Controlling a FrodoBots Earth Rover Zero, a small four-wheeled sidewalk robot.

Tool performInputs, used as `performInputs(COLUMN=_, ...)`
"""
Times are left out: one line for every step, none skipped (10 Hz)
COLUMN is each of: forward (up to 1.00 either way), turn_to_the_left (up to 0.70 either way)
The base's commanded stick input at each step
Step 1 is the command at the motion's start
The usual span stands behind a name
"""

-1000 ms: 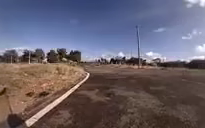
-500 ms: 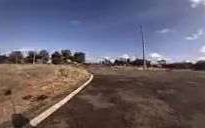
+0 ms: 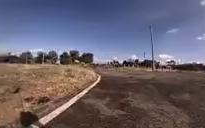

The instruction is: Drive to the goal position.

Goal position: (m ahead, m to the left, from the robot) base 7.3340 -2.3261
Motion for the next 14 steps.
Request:
performInputs(forward=0.45, turn_to_the_left=0.0)
performInputs(forward=0.45, turn_to_the_left=0.0)
performInputs(forward=0.45, turn_to_the_left=0.0)
performInputs(forward=0.45, turn_to_the_left=0.0)
performInputs(forward=0.45, turn_to_the_left=0.0)
performInputs(forward=0.45, turn_to_the_left=0.0)
performInputs(forward=0.45, turn_to_the_left=0.0)
performInputs(forward=0.45, turn_to_the_left=0.0)
performInputs(forward=0.45, turn_to_the_left=0.0)
performInputs(forward=0.45, turn_to_the_left=0.0)
performInputs(forward=0.45, turn_to_the_left=0.0)
performInputs(forward=0.45, turn_to_the_left=0.0)
performInputs(forward=0.45, turn_to_the_left=0.0)
performInputs(forward=0.45, turn_to_the_left=0.0)
